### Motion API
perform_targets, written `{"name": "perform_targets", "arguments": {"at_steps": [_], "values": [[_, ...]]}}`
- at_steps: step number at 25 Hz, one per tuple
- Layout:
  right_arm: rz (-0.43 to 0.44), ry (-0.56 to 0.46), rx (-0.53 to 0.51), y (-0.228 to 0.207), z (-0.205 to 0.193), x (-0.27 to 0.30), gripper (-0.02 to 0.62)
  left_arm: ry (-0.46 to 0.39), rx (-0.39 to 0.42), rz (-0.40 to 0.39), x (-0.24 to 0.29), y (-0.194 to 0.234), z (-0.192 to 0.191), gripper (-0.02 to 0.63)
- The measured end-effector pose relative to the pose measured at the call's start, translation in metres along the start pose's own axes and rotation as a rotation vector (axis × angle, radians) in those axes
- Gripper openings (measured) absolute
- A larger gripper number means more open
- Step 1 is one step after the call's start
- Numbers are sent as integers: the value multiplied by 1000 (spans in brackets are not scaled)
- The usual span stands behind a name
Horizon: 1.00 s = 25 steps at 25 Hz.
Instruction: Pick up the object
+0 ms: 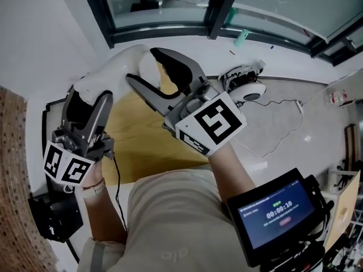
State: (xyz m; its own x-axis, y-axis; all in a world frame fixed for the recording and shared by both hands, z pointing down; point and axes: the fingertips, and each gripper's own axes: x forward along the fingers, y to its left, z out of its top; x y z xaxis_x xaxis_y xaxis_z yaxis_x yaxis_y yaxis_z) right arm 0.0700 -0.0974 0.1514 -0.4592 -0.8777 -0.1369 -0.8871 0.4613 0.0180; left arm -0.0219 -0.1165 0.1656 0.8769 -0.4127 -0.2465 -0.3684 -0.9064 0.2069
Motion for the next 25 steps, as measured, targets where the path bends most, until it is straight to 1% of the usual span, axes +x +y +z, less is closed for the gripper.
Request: {"name": "perform_targets", "arguments": {"at_steps": [25], "values": [[-3, 8, 0, 1, -4, -2, 259, 2, -22, -3, -1, 0, -2, 316]]}}
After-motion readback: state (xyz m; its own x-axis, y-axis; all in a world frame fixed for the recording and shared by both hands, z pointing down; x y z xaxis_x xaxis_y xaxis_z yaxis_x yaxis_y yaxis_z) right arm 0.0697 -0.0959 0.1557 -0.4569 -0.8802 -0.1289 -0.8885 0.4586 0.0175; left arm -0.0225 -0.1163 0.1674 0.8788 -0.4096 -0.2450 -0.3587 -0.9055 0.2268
